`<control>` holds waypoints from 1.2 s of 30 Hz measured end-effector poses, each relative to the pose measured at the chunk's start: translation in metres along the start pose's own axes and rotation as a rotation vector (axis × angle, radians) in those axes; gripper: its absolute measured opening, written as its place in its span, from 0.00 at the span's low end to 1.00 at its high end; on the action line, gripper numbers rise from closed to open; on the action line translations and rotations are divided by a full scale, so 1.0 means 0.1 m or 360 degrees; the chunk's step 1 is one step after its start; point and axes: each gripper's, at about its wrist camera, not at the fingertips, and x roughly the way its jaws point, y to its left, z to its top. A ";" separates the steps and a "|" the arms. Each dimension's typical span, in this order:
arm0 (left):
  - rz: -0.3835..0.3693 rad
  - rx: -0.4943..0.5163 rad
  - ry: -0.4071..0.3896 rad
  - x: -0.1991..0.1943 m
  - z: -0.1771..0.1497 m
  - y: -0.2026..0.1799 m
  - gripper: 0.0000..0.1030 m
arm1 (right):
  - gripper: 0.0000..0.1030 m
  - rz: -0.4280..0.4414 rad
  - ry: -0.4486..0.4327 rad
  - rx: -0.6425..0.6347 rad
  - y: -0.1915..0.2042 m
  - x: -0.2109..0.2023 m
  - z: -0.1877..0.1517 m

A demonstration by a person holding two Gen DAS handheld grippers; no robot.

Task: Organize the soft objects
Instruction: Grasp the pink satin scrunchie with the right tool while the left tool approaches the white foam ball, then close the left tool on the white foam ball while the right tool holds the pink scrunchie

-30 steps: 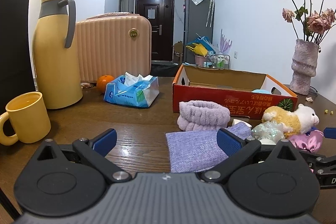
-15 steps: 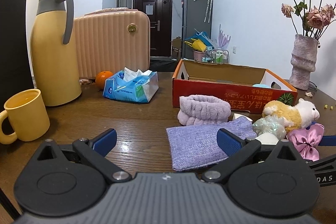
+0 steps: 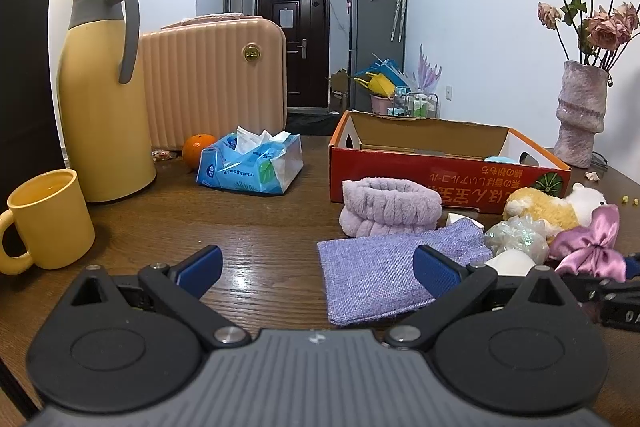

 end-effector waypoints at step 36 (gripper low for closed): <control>-0.0089 0.0069 0.0011 0.00 -0.11 -0.75 1.00 | 0.40 -0.0113 -0.0340 0.0185 -0.57 -0.55 0.03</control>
